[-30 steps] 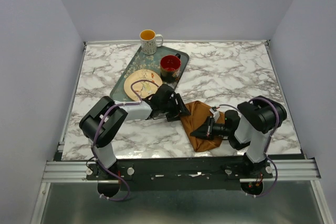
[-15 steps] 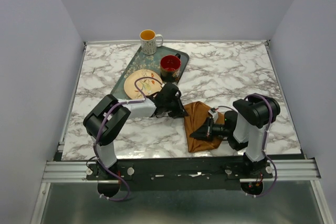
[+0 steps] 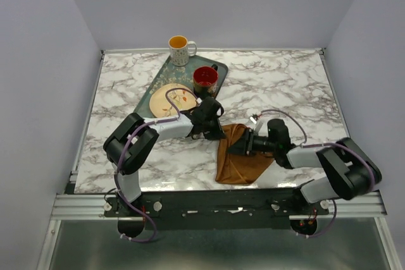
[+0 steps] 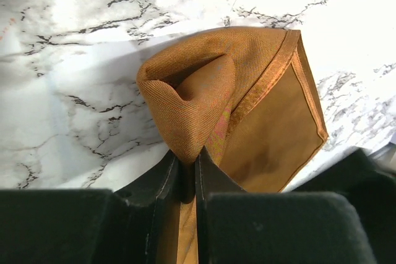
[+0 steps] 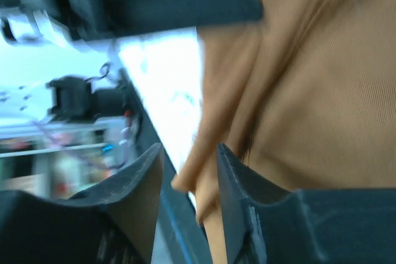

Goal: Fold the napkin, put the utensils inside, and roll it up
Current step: Roll the napkin with the utensil

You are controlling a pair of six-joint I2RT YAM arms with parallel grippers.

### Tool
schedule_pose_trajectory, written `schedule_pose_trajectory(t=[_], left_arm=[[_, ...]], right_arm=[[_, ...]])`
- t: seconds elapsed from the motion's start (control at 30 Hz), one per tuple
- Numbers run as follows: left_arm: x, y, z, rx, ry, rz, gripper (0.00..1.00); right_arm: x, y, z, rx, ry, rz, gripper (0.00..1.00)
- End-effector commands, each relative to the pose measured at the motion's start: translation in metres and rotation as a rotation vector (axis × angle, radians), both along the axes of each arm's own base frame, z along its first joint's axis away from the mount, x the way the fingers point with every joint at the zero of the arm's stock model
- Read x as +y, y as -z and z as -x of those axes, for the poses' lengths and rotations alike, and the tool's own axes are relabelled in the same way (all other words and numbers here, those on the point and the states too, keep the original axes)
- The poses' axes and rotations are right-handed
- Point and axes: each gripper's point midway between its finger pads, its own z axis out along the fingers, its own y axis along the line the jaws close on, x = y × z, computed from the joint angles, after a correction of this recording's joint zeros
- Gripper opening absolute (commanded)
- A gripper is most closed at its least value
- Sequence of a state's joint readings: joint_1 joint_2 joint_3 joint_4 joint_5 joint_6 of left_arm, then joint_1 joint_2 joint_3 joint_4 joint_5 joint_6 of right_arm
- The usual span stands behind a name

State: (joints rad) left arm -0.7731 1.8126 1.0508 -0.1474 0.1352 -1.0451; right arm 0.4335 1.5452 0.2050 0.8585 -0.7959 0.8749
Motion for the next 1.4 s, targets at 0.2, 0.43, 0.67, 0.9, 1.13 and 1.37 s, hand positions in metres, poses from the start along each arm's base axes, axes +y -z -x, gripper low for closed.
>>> schedule_pose_trajectory(t=[0.2,0.43,0.67,0.9,1.13,1.37], left_arm=[[0.022,0.021,0.013,0.087,-0.095,-0.187,0.0],[0.025,0.021,0.016,0.144,-0.193,-0.232,0.0],[0.018,0.021,0.024,0.215,-0.25,-0.204,0.0],[0.013,0.017,0.02,0.239,-0.291,-0.2,0.0],[0.009,0.021,0.024,0.277,-0.326,-0.197,0.0],[0.007,0.024,0.03,0.297,-0.345,-0.214,0.0]], right_arm=[[-0.037,-0.003,-0.014,-0.144,0.083,0.678,0.58],[-0.006,-0.006,-0.009,-0.233,0.112,0.782,0.61],[0.018,0.0,-0.008,-0.337,0.105,0.886,0.62],[0.018,0.006,-0.015,-0.369,0.141,0.995,0.62],[0.015,0.014,-0.014,-0.373,0.171,1.118,0.62],[0.011,0.017,-0.016,-0.362,0.194,1.197,0.51]])
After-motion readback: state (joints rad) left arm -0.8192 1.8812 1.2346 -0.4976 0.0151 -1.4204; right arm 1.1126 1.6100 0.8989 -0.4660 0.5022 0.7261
